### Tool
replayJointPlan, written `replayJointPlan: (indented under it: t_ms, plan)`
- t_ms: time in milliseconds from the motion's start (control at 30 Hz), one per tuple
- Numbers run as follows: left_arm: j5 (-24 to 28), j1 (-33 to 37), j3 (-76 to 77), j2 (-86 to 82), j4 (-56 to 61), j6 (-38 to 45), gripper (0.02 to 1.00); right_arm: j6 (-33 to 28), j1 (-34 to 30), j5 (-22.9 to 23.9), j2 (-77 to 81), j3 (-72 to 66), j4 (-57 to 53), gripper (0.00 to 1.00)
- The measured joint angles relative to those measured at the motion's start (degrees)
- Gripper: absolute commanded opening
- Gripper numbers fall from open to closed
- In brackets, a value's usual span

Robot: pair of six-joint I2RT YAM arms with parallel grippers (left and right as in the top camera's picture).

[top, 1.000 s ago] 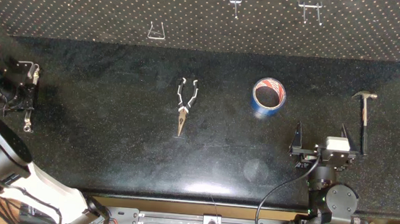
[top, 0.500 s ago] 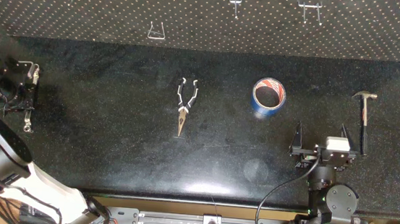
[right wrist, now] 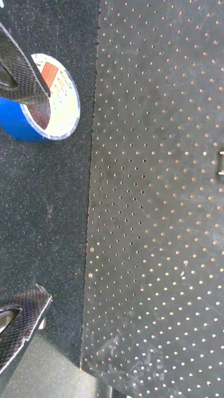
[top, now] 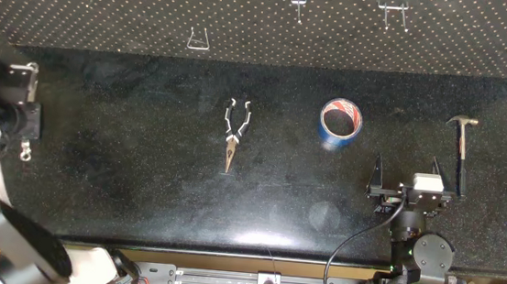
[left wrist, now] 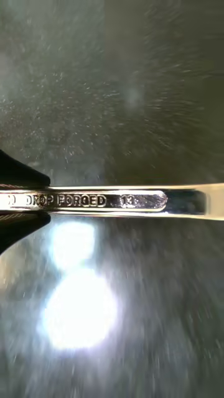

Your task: Place Tools Onto Pegboard

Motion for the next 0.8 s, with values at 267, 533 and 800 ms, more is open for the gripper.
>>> replayJointPlan:
  t_ms: [267, 533, 800]
  plan:
    - [-0.6, -12.1, -9.2, -16.3, 2.1, -7.8, 0.029, 0.0, 0.0, 0.0, 0.0, 0.0, 0.0, 0.980]
    - [-4.3, -19.5, -23.0, -34.8, 8.9, -21.7, 0.029, 0.0, 0.0, 0.0, 0.0, 0.0, 0.0, 0.976]
    - [-5.1, -19.6, -27.3, -42.1, 15.4, -29.2, 0.029, 0.0, 0.0, 0.0, 0.0, 0.0, 0.0, 0.976]
